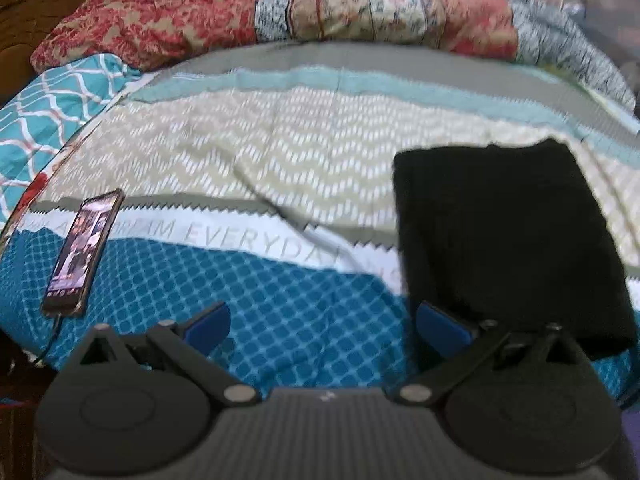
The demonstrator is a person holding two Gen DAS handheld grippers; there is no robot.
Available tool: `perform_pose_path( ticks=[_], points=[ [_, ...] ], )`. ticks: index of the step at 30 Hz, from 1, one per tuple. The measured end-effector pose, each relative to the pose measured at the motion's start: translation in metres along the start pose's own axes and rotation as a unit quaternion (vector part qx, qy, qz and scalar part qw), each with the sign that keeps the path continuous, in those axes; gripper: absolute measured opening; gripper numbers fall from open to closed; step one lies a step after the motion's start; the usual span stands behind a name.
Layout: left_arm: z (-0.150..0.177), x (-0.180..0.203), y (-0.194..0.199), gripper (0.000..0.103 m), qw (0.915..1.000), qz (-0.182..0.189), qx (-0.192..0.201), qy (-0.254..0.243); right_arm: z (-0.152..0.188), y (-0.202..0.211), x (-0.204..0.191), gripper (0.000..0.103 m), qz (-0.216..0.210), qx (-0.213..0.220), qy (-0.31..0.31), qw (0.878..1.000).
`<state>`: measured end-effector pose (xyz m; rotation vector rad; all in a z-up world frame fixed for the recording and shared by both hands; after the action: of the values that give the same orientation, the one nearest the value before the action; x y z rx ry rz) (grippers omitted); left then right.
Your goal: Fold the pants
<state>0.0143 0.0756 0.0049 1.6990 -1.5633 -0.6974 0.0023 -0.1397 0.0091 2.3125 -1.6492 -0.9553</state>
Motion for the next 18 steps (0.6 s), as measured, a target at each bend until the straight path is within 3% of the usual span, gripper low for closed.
perform_pose_path(
  ticks=[10, 18],
  points=[
    [-0.009, 0.006, -0.007, 0.103, 0.9995, 0.026, -0.018, 0.007, -0.017, 0.017, 0.051, 0.089, 0.034, 0.029, -0.035, 0.998],
    [-0.002, 0.012, -0.024, 0.103, 0.9989, 0.009, -0.046, -0.009, -0.008, 0.01, 0.08, 0.089, 0.048, -0.006, -0.078, 0.996]
  ],
)
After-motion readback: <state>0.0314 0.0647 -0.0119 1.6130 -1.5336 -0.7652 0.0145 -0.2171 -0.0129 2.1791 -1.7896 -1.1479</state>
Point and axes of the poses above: each gripper's, at about its wrist camera, not at the fingertips, and y roughly against the way its jaws point, x to its right, z to its underside, the point moved 8 cm from there along -y, roughly the way its jaws point, and after that the axes turned 9 degrees about y, right-handed, at the moved point
